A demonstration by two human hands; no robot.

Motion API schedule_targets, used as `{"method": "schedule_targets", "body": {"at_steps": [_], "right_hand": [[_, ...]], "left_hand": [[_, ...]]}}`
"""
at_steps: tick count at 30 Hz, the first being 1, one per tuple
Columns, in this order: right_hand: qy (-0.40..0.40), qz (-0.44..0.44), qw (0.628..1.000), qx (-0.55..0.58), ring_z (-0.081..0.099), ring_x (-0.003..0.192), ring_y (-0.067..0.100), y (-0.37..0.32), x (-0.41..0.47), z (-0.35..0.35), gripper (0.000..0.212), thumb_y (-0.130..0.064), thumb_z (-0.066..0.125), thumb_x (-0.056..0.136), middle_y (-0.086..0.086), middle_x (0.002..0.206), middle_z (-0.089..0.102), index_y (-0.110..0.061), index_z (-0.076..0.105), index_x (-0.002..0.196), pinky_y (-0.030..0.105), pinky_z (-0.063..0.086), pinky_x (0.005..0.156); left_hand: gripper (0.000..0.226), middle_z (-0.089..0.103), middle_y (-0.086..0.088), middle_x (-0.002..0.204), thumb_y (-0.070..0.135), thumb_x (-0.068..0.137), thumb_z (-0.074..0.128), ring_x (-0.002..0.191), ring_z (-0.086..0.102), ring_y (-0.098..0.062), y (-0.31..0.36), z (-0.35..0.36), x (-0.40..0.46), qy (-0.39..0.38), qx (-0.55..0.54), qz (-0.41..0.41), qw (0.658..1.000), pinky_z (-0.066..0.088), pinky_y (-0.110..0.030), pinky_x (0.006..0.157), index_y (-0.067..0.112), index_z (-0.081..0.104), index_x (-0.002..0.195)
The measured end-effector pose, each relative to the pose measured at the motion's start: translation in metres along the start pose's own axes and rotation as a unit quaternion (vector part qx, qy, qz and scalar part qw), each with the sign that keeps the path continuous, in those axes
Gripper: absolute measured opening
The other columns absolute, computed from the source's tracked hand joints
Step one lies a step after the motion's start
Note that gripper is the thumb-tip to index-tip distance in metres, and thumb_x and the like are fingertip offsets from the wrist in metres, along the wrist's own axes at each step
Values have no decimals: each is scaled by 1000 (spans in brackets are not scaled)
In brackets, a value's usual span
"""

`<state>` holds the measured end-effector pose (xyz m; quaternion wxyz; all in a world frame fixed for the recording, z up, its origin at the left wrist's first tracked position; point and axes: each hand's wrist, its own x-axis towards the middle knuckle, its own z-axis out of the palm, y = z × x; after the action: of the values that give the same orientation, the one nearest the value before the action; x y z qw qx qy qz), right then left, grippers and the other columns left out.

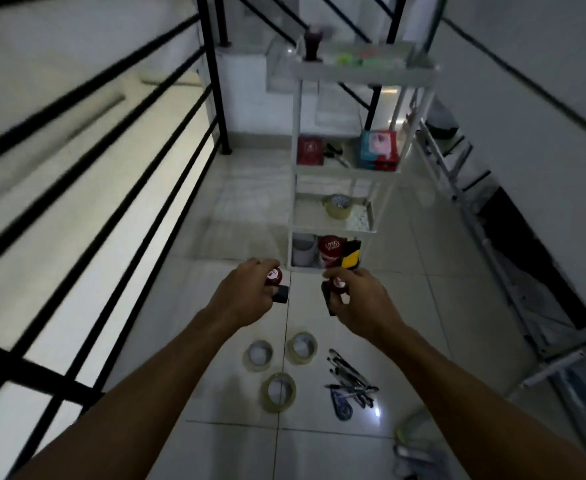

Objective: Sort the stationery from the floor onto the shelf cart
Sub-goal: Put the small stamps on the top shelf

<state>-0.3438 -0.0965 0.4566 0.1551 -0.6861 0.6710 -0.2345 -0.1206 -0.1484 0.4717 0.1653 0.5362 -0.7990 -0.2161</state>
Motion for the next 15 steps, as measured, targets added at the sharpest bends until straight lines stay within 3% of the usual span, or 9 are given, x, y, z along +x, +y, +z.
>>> {"method": "schedule_targets", "body": {"at_steps": [6, 9, 15], "right_hand": [[13, 30, 998, 45, 52, 86, 24, -80, 43, -127, 22, -7, 68, 77, -4, 84, 52, -15, 64, 97, 25, 34, 58], [1, 44, 998, 41, 53, 89, 25, -114, 65, -171, 16, -14, 64, 84, 8, 90, 61, -17, 62, 99, 28, 36, 63], [-4, 41, 999, 7, 58, 87, 24, -164, 136, -236, 15, -15, 61, 87, 8, 98, 65, -19, 63, 101, 26, 39, 63]], "left_hand": [[45, 61, -10, 113, 14, 83, 65, 104, 58, -26, 82, -134, 28, 2, -2, 0, 1000, 48, -34, 88, 17, 57, 128], [44, 61, -9, 114, 15, 84, 65, 106, 58, -26, 110, -187, 44, 1, -12, -5, 1000, 49, -36, 91, 17, 57, 127], [41, 63, -7, 108, 19, 81, 68, 98, 61, -24, 133, -266, 91, -10, -6, 2, 1000, 52, -37, 85, 20, 59, 121]]}}
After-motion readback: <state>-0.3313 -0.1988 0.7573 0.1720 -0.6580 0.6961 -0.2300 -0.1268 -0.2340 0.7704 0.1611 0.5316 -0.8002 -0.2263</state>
